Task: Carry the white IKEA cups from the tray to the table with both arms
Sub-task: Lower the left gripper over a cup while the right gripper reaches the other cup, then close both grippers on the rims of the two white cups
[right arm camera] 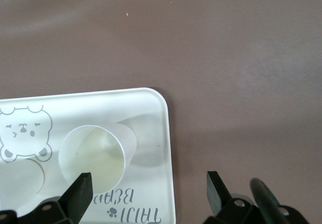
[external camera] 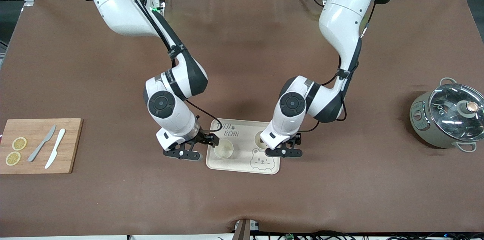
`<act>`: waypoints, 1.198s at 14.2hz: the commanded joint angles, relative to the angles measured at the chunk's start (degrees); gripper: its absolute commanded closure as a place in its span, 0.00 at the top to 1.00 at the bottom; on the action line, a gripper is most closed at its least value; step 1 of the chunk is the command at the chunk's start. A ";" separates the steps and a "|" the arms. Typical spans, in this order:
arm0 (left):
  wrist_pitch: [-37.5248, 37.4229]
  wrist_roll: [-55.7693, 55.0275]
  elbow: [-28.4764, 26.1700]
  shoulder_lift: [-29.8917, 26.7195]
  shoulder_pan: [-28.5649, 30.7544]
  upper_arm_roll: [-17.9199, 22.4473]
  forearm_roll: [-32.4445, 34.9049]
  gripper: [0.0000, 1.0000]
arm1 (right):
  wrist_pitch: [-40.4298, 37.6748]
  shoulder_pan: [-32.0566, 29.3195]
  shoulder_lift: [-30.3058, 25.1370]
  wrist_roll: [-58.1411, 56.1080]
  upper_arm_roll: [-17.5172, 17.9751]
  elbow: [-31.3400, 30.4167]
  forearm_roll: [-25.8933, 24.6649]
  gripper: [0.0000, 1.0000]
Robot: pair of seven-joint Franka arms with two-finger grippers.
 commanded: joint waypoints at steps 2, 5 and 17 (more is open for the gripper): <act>1.58 -0.84 1.15 1.31 -0.36 0.41 -0.66 1.00 | 1.24 0.89 2.55 1.08 -0.59 2.16 -0.95 1.00; 2.63 -1.98 1.15 1.57 -0.71 0.32 -0.66 1.00 | 3.88 1.33 4.04 1.08 -0.67 2.16 -0.95 1.00; 3.16 -13.50 0.45 1.49 -2.56 0.50 -2.77 0.00 | 8.11 2.21 7.03 1.08 -0.67 2.16 -0.95 1.00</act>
